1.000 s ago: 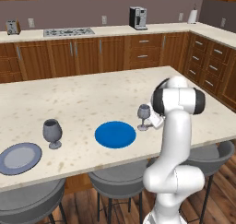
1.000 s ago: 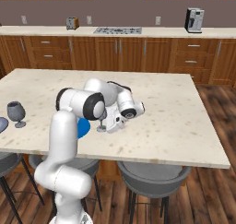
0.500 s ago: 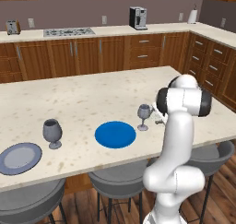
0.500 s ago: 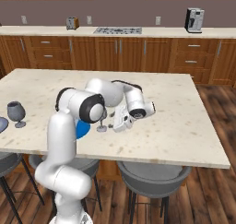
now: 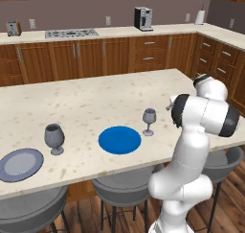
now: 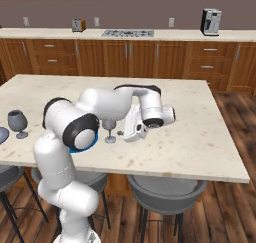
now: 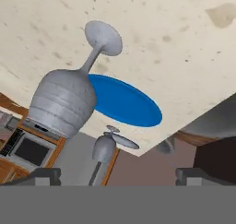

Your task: Retrieve the wine glasses from the counter and place one next to each plate.

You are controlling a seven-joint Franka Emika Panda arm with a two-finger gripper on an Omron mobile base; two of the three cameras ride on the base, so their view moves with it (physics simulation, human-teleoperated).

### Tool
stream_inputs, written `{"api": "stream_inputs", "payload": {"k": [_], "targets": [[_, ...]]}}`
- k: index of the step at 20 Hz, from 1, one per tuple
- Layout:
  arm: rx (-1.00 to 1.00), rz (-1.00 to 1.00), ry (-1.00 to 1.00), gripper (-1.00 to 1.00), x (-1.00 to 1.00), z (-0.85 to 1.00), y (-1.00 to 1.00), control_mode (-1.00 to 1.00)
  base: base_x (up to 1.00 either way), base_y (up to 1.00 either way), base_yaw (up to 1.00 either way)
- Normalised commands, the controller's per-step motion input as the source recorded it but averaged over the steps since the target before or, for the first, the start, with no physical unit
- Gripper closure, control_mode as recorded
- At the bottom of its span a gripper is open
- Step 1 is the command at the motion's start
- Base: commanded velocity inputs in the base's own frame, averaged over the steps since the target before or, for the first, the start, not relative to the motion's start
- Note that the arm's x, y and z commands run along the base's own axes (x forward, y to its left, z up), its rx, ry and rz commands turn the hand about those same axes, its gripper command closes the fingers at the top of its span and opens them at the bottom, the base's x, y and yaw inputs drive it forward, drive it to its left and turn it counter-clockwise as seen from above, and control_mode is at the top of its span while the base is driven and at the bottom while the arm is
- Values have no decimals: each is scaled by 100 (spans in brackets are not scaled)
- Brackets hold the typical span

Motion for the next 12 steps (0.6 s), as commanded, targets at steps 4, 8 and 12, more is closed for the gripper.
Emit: {"api": "stream_inputs", "payload": {"k": [4, 8, 12], "targets": [[-1, 0, -38, -100, -85, 100, 18, -100, 0, 0, 0], [-8, 3, -43, -100, -99, 100, 41, -100, 0, 0, 0], [-7, 5, -40, -100, -90, 100, 55, -100, 0, 0, 0]]}}
